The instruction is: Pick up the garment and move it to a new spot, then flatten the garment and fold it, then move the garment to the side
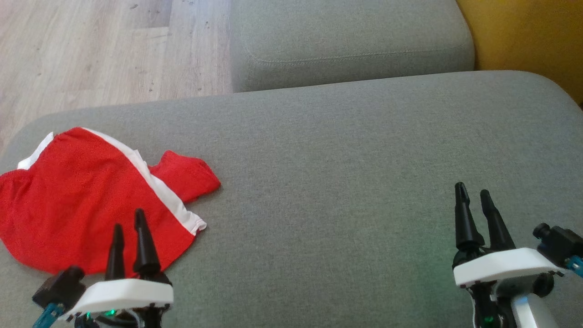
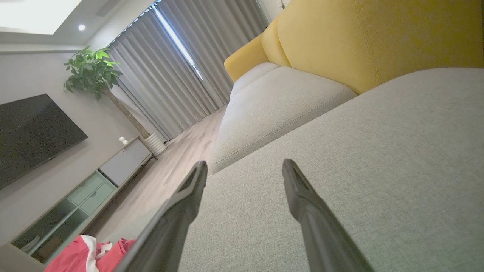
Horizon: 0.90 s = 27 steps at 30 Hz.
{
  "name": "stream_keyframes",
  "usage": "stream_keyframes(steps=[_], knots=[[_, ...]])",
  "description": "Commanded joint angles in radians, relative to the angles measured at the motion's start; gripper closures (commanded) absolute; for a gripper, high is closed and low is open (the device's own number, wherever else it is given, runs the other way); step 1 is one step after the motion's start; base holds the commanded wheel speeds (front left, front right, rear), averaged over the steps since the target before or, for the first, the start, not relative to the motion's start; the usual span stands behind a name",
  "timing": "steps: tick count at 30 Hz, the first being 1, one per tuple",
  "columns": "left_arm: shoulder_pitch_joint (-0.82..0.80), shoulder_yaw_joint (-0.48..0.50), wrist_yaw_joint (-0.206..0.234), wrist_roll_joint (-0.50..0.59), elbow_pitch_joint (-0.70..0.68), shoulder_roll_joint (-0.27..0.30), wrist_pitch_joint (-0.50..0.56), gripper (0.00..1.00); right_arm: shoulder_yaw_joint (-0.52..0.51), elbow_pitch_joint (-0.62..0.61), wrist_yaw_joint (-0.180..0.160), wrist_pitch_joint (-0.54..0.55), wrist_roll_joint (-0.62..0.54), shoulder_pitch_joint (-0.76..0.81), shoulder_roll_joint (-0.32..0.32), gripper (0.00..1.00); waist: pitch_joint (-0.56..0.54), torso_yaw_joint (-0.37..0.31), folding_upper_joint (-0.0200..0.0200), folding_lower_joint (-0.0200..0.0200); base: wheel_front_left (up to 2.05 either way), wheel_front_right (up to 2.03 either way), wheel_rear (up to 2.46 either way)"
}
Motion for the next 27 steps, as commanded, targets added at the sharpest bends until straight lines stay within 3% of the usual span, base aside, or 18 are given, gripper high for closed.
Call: stream_keyframes(steps=[1,27], knots=[[-0.026,0.011,0.003,0.022,-0.044,0.014,-0.009,0.0,0.016,-0.044,0.0,-0.012,-0.025,-0.049,-0.007,0.0,0.0,0.0,0.0,0.0,0.0,0.0,0.0],[-0.029,-0.181,0.102,0.415,-0.017,0.112,-0.088,0.0,0.09,-0.061,-0.001,-0.092,-0.422,-0.031,-0.008,0.0,-0.019,-0.015,0.0,0.0,0.0,0.0,0.0]])
